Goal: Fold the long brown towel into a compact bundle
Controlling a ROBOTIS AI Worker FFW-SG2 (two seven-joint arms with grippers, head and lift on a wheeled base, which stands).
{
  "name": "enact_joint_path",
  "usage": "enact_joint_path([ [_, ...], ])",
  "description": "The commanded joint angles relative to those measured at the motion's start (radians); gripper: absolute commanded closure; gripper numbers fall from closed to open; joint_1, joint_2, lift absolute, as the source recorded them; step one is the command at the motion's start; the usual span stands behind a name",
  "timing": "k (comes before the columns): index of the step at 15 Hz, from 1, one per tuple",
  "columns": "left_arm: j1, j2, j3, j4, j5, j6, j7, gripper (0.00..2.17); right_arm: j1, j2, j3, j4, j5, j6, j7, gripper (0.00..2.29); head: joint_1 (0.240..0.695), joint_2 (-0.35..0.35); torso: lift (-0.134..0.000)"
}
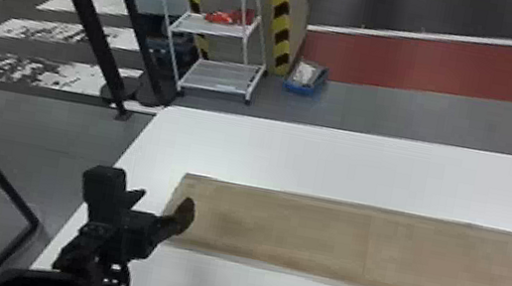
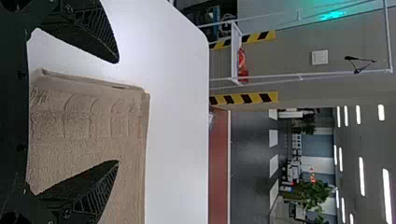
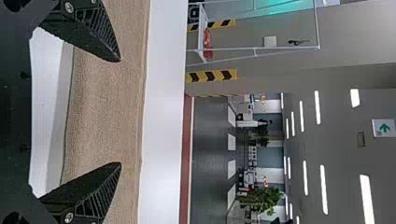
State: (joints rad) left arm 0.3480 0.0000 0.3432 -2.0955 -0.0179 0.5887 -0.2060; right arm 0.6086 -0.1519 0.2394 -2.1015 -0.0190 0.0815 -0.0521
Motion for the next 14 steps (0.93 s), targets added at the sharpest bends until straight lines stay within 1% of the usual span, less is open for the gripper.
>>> enact_joint_path([
  [1,-0.084,-0.003,0.025,0.078,-0.065,0.055,-0.023,0.13,-0.013,-0.006,0.012,0.008,-0.001,0.010,0.000,0.09,0.695,0.336,-0.119],
  [4,-0.121,-0.003,0.048,0.144,-0.065,0.076,-0.059,0.14,-0.024,-0.011,0.020,0.012,-0.003,0.022,0.000,0.09,0.695,0.350,-0.119],
  [6,-0.124,-0.003,0.049,0.157,-0.063,0.083,-0.073,0.15,-0.032,-0.012,0.028,0.015,-0.003,0.028,0.000,0.09,0.695,0.350,-0.119],
  [7,-0.130,-0.003,0.053,0.158,-0.063,0.101,-0.089,0.20,-0.033,-0.012,0.029,0.015,-0.003,0.038,0.000,0.09,0.695,0.350,-0.119],
  [8,-0.136,-0.003,0.056,0.164,-0.062,0.147,-0.115,0.21,-0.035,-0.012,0.029,0.017,-0.003,0.041,0.000,0.09,0.695,0.350,-0.119],
  [9,-0.139,-0.003,0.060,0.164,-0.063,0.150,-0.131,0.28,-0.036,-0.012,0.031,0.017,-0.001,0.041,0.000,0.09,0.695,0.350,-0.119],
  [10,-0.139,-0.003,0.065,0.164,-0.065,0.153,-0.154,0.40,-0.036,-0.012,0.031,0.017,-0.001,0.047,0.000,0.09,0.695,0.350,-0.119],
  [11,-0.139,-0.003,0.066,0.164,-0.065,0.153,-0.177,0.48,-0.036,-0.012,0.032,0.017,-0.001,0.050,0.000,0.09,0.695,0.350,-0.119],
  [12,-0.141,-0.003,0.071,0.164,-0.066,0.187,-0.193,0.54,-0.038,-0.012,0.032,0.017,-0.001,0.053,0.000,0.09,0.695,0.350,-0.119],
  [13,-0.142,-0.003,0.074,0.164,-0.068,0.190,-0.205,0.79,-0.038,-0.012,0.034,0.017,-0.001,0.056,0.000,0.09,0.695,0.350,-0.119],
  [14,-0.142,-0.003,0.079,0.160,-0.068,0.190,-0.205,1.17,-0.039,-0.012,0.037,0.017,-0.001,0.056,0.000,0.09,0.695,0.350,-0.119],
])
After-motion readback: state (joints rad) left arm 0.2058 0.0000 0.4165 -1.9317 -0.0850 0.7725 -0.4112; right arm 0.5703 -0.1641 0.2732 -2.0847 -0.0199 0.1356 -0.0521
